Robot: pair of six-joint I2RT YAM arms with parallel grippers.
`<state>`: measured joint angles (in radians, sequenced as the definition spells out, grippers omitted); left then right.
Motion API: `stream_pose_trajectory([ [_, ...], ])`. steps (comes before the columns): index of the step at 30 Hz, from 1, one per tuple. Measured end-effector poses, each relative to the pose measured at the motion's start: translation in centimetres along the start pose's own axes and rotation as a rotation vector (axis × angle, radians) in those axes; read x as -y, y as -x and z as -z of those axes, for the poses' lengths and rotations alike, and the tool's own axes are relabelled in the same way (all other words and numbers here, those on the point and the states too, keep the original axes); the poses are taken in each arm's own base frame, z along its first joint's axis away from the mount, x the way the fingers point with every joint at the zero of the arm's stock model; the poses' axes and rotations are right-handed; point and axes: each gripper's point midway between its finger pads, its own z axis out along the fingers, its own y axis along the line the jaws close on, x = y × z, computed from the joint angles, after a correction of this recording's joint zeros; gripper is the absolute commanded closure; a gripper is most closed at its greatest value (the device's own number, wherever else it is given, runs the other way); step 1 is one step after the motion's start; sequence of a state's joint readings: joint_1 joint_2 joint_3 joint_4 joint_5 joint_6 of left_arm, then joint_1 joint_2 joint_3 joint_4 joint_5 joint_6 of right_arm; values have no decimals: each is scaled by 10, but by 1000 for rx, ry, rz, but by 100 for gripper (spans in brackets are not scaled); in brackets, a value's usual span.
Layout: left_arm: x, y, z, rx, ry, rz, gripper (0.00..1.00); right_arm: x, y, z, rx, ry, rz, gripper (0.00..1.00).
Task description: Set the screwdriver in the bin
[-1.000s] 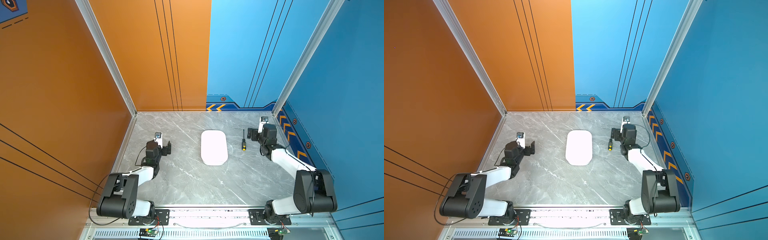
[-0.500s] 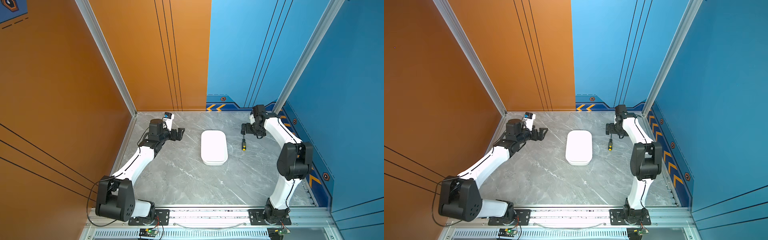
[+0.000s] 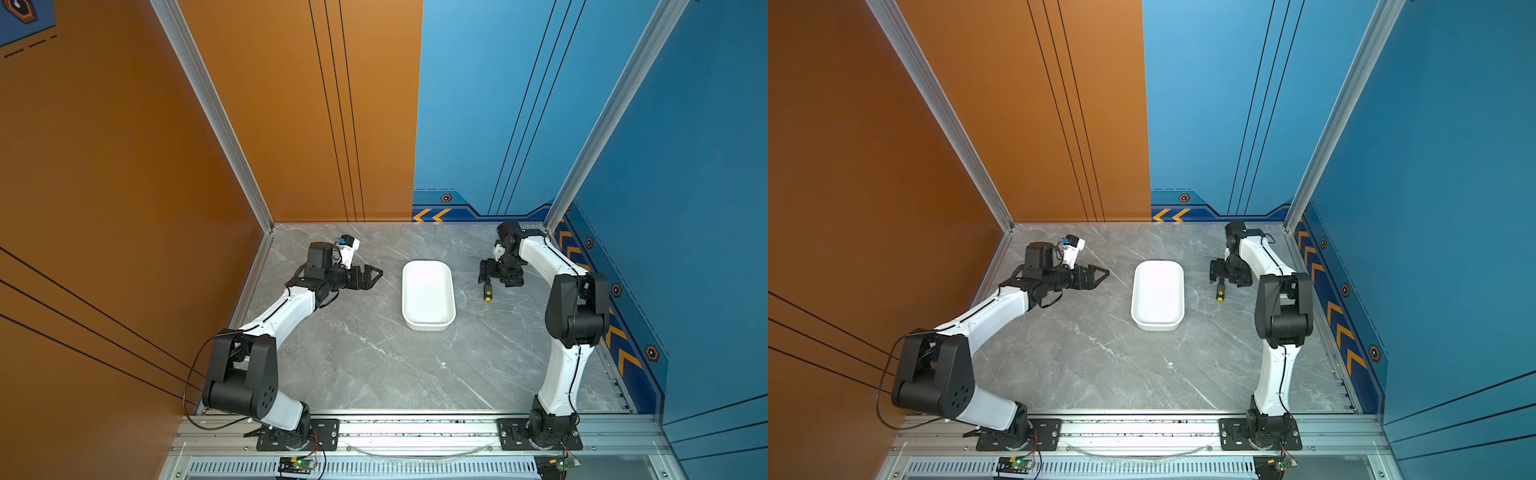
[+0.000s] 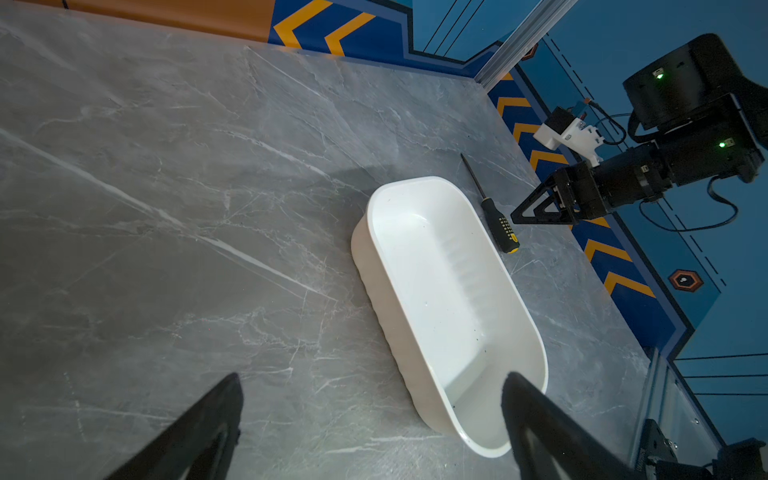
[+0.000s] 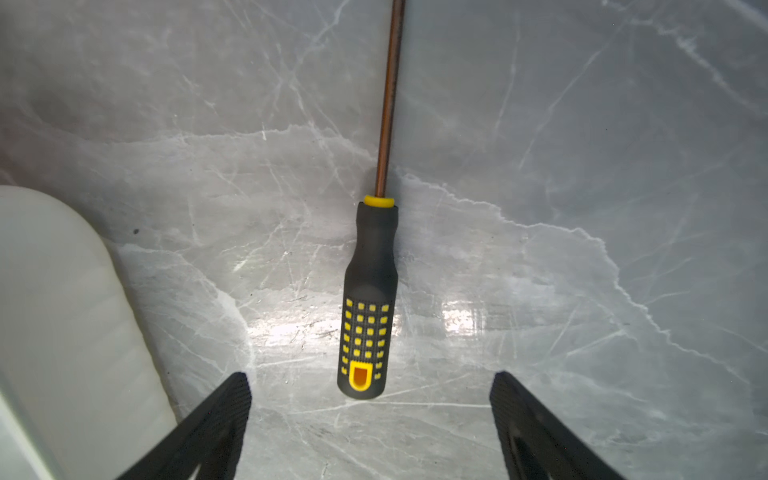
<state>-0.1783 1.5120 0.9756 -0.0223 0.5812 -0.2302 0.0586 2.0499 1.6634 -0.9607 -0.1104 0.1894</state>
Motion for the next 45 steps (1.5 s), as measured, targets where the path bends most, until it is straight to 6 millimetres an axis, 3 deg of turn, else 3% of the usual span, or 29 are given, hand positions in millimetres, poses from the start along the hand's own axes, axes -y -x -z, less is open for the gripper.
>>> stream_pose_trajectory([
  [7, 11, -16, -8, -72, -14, 41, 2, -3, -4, -18, -42, -4, 3, 16],
  [15, 29, 4, -15, -69, -45, 29, 2, -14, -11, -38, -88, -11, 18, 18],
  [21, 29, -3, -15, -100, -47, 46, 2, -14, -11, -39, -89, -16, 14, 24],
  [28, 27, -13, -13, -137, -37, 50, 2, -13, -11, -39, -89, -15, 11, 39],
  [45, 28, -21, -13, -168, -35, 43, 2, -8, -12, -47, -109, -20, 15, 54],
])
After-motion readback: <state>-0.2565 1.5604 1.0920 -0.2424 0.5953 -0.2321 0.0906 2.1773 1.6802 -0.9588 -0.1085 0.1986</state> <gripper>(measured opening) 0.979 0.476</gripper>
